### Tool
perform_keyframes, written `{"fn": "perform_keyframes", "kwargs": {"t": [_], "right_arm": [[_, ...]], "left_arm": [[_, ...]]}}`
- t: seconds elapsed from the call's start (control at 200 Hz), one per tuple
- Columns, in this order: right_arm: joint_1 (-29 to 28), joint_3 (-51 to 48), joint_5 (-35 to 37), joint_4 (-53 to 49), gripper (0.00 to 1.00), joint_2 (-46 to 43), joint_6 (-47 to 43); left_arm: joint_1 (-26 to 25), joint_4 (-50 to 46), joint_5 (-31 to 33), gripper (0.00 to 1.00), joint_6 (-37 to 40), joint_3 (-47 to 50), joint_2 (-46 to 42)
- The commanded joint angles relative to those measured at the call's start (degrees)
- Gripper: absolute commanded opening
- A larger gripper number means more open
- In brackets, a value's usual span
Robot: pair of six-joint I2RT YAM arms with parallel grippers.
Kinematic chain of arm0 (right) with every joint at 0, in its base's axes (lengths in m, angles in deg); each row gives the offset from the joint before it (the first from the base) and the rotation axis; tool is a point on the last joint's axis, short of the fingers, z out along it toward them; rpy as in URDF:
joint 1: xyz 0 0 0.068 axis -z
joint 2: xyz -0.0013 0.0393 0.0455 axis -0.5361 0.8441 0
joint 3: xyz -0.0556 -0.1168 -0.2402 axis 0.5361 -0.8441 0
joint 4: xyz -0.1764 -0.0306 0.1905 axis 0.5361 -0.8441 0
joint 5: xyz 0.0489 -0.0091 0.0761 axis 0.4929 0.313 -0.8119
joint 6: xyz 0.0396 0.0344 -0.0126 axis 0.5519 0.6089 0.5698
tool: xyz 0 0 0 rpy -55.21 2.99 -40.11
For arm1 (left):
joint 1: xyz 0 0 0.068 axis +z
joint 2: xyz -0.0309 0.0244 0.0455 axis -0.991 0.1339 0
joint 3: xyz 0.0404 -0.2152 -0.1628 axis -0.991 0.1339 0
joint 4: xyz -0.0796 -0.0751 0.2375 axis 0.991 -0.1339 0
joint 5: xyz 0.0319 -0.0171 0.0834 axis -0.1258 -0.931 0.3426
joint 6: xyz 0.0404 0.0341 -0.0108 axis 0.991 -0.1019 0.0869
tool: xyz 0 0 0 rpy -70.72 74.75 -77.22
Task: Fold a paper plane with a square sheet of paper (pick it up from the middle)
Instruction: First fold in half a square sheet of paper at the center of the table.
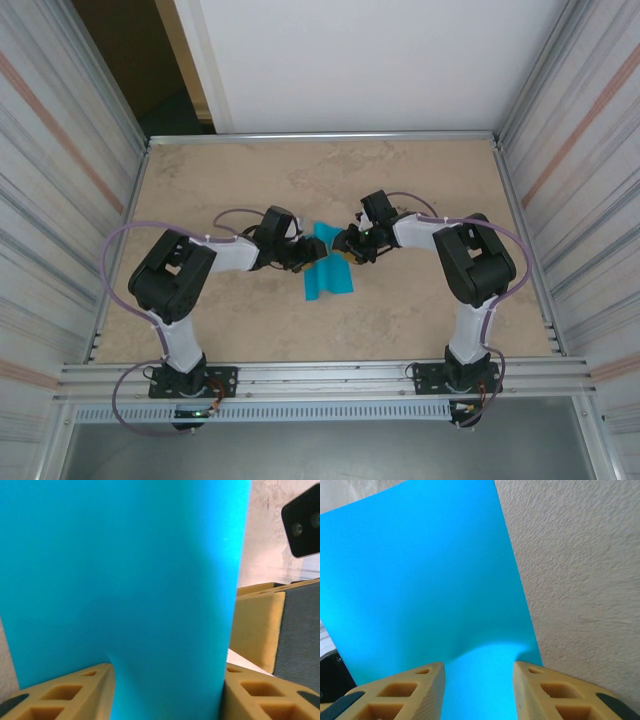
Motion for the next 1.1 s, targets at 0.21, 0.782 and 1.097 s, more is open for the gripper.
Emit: {"fn": "perform_keyframes", "kwargs": {"t": [0.21,0.782,1.097], "right_arm": [[4.9,-9.4,-2.3,8.0,0.49,-9.4,2.0],[12.2,-11.1,-13.7,18.3,0.86,-23.2,-0.8],[9.0,-7.9,-20.1,26.6,0.87,-20.8,2.2]], "left_arm": [[2.6,0.6,-2.7,0.32,3.9,-1.0,-1.9],[9.5,12.2,-19.3,0.26,-4.2,-3.8,-14.1],[9.6,14.1,-22.3,0.25,-7.6,-5.9,-13.7]]}}
